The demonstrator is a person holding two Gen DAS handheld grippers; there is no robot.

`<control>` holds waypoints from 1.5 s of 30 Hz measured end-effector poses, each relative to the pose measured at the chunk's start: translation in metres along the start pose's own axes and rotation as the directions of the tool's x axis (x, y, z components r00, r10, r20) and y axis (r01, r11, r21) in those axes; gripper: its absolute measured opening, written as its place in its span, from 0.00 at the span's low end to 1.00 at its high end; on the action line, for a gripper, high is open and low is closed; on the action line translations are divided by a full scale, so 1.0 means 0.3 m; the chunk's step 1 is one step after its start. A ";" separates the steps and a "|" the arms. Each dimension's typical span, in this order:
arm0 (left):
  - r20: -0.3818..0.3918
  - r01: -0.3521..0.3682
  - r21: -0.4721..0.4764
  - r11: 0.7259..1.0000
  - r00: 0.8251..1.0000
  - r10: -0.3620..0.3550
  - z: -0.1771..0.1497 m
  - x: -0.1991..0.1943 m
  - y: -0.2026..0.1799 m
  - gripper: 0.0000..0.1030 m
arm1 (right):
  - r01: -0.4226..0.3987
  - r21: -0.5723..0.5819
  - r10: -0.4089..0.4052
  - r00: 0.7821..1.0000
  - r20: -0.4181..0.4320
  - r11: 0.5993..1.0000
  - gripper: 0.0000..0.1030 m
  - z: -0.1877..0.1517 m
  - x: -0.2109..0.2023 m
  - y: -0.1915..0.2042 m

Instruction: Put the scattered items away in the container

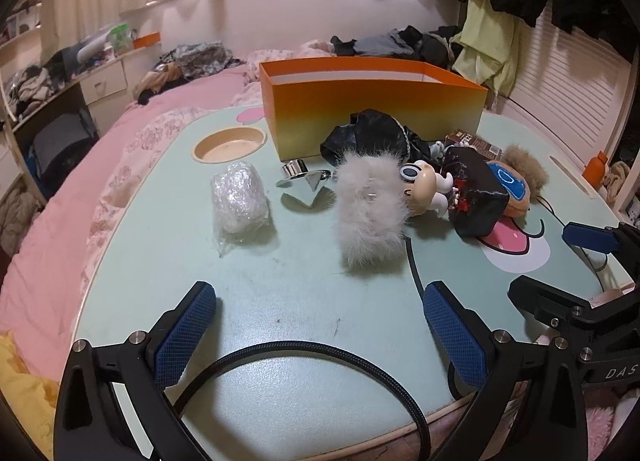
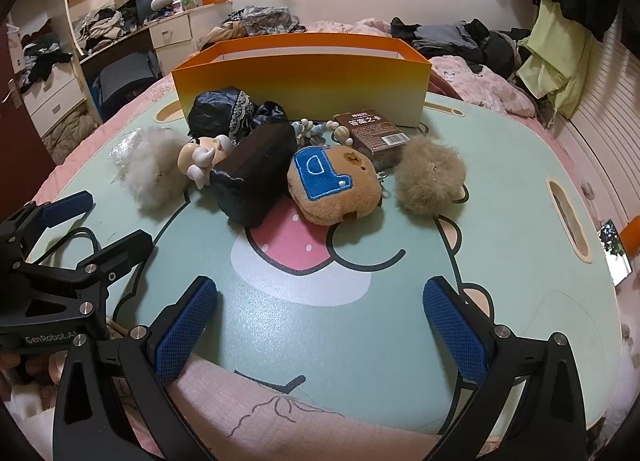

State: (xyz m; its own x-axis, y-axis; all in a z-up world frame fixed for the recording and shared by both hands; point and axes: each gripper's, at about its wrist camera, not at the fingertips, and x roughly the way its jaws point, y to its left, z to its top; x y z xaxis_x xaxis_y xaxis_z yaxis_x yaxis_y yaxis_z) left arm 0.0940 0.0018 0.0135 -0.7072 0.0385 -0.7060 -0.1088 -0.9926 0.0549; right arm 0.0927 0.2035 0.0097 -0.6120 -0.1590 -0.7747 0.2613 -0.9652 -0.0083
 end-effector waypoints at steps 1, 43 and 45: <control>0.000 0.000 0.000 1.000 1.000 0.000 -0.001 0.000 0.000 1.00 | 0.000 0.000 0.000 1.000 0.000 1.000 1.00 0.000 0.000 0.001; 0.028 0.049 -0.117 0.992 0.999 -0.046 0.348 0.009 0.200 1.00 | -0.150 0.099 0.120 0.958 0.259 0.984 0.42 0.343 -0.145 -0.290; -0.001 0.074 -0.137 0.988 0.997 -0.075 0.383 0.059 0.203 1.00 | -0.132 0.145 0.094 0.966 0.242 0.981 0.42 0.460 -0.082 -0.362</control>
State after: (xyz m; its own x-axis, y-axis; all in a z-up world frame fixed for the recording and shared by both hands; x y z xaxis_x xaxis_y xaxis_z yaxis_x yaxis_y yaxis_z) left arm -0.0054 -0.0448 0.0854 -0.6962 0.1130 -0.7089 -0.0643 -0.9934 -0.0952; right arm -0.0234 0.2836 0.1169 -0.7471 -0.2948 -0.5958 0.2289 -0.9556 0.1858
